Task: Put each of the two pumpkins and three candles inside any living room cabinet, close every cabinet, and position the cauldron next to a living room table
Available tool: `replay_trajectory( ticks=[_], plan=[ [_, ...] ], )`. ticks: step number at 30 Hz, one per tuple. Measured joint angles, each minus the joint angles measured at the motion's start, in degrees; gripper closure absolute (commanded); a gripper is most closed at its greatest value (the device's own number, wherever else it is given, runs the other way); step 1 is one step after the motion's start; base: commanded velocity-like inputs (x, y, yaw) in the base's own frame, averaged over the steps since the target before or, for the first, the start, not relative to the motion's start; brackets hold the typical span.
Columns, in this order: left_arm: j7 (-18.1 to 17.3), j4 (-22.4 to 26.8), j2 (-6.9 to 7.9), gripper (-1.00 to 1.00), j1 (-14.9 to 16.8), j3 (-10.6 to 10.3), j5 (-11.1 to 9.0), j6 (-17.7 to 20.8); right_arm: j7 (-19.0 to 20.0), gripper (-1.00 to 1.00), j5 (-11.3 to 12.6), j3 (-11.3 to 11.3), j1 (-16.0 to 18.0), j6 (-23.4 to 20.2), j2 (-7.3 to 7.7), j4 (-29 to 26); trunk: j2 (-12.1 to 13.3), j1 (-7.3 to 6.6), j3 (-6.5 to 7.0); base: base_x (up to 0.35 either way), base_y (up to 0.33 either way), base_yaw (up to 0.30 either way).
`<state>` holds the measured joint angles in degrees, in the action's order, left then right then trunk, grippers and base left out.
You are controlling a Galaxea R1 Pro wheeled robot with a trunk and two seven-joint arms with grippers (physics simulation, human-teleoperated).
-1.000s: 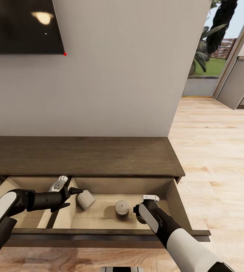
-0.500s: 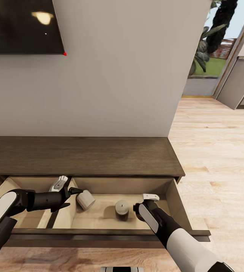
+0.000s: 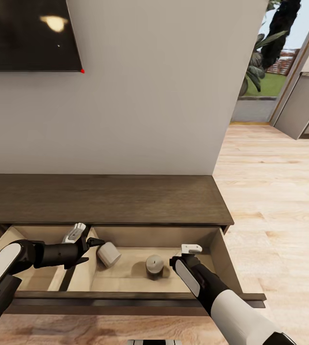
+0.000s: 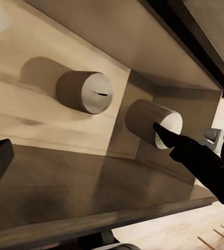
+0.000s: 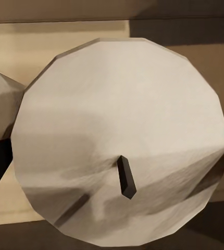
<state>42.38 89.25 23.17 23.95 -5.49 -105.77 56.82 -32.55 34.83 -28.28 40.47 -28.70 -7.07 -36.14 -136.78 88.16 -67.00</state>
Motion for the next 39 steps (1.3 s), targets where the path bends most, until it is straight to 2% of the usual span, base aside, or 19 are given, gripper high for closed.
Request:
replay_trajectory(
  ticks=[7, 13, 16, 22, 29, 33, 39],
  plan=[
    [0.0, 0.0, 0.0, -1.0, 0.0, 0.0, 0.0, 0.0, 0.08, 1.0, 0.06, 0.02, 0.01, -0.15, 0.0, 0.23, 0.0, 0.0, 0.0, 0.0, 0.0, 0.0],
    [0.01, 0.0, 0.0, -1.0, 0.0, 0.0, 0.0, 0.0, 0.63, 1.0, 0.59, 0.3, 2.16, -0.39, -0.08, 6.04, 0.0, 0.0, 0.0, 0.0, 0.0, 0.0],
    [0.0, 0.0, 0.0, -1.0, 0.0, 0.0, 0.0, 0.0, 2.41, 1.0, 0.94, 0.38, 2.71, -0.22, -0.1, 7.41, 0.0, 0.0, 0.0, 0.0, 0.0, 0.0],
    [0.0, 0.0, 0.0, -1.0, 0.0, 0.0, 0.0, 0.0, 6.14, 1.0, 0.92, 0.63, 2.89, -0.25, -0.1, 7.94, 0.0, 0.0, 0.0, 0.0, 0.0, 0.0],
    [0.01, 0.0, 0.0, -1.0, 0.0, 0.0, 0.0, 0.0, 6.62, 1.0, 0.29, 0.62, 2.9, 0.18, -0.1, 7.92, 0.0, 0.0, 0.0, 0.0, 0.0, 0.0],
    [0.0, 0.0, 0.0, -1.0, 0.0, 0.0, 0.0, 0.0, 6.61, 1.0, -0.23, 0.25, 2.91, 3.16, -0.1, 7.97, 0.0, 0.0, 0.0, 0.0, 0.0, 0.0],
    [0.0, 0.0, 0.0, -1.0, 0.0, 0.0, 0.0, 0.0, 6.69, 1.0, -0.23, 0.14, 2.9, 4.09, -0.08, 7.98, 0.0, 0.0, 0.0, 0.0, 0.0, 0.0]
  ],
)
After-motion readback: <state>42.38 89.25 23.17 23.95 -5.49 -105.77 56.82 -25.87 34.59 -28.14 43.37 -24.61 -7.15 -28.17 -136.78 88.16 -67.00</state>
